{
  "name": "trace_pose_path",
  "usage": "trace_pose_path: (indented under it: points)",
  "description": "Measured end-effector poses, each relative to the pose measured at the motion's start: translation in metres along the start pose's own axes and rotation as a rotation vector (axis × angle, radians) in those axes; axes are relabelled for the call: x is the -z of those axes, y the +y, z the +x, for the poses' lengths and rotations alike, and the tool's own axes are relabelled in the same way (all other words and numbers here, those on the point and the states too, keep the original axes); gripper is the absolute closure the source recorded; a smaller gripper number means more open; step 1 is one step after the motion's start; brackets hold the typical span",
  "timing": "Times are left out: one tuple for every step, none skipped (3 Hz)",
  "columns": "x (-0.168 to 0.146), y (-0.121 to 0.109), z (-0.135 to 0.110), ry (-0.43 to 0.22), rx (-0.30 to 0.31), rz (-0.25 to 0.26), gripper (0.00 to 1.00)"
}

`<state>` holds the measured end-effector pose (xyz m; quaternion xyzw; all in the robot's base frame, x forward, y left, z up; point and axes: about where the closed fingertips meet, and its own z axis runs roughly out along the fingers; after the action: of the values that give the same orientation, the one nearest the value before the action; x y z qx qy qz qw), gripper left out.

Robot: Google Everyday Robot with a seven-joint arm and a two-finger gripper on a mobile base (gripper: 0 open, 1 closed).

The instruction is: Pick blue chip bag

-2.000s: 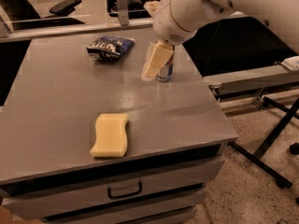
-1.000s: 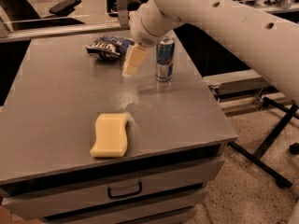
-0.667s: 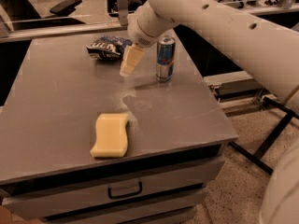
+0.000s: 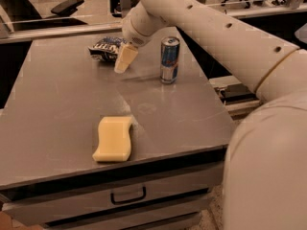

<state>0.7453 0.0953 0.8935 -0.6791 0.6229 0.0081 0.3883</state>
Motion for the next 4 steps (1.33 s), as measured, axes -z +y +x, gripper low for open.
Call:
trace_pose_path:
  points:
    - [-0.015,-0.003,-0.007,-0.010,0.016,-0.029,0.38]
    - [-0.021,-0.002,-0.011,-0.010,0.038,-0.058,0.61]
    - [-0.019,-0.002,-0.013,-0.001,0.062,-0.072,0.84]
    - [-0.008,-0.006,-0.014,-0.029,0.039,-0.058,1.00]
